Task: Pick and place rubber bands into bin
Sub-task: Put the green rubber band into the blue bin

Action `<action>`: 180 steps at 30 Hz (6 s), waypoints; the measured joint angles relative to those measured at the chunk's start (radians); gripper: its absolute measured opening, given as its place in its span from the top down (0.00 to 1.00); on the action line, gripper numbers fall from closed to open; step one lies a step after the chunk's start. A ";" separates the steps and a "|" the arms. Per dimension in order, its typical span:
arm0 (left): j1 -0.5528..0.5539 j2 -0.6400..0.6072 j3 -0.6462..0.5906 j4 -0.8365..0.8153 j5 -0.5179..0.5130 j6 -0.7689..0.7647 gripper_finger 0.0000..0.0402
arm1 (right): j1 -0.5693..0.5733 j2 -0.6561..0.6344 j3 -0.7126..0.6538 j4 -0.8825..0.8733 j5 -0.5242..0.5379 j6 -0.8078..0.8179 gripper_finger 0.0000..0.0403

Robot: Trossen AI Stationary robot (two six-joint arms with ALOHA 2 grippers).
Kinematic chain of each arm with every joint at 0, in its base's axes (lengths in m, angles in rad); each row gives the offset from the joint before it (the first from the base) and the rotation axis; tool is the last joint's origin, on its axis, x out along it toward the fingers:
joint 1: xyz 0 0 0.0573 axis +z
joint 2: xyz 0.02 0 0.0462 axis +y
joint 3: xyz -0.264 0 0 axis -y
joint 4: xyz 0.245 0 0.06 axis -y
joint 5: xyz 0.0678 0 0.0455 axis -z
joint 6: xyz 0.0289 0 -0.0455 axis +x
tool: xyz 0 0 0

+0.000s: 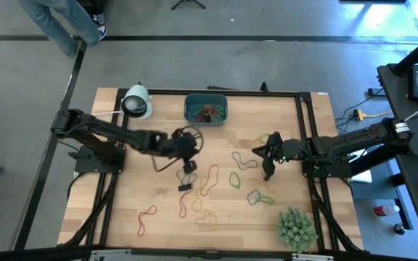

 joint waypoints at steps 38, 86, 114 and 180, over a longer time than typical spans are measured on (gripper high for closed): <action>-0.152 -0.438 -0.424 0.045 -0.089 0.022 1.00 | -0.539 0.747 0.441 -0.817 -0.105 0.499 0.56; -0.152 -0.618 -0.594 0.010 -0.040 0.047 1.00 | -0.446 0.852 1.342 -1.017 0.008 0.124 1.00; -0.152 -0.648 -0.594 0.134 -0.046 0.126 1.00 | -0.363 0.341 0.317 -0.799 0.002 0.522 0.78; 0.006 -0.788 -0.600 0.113 0.151 0.379 1.00 | -0.517 1.361 1.584 -0.656 -0.126 -0.344 0.99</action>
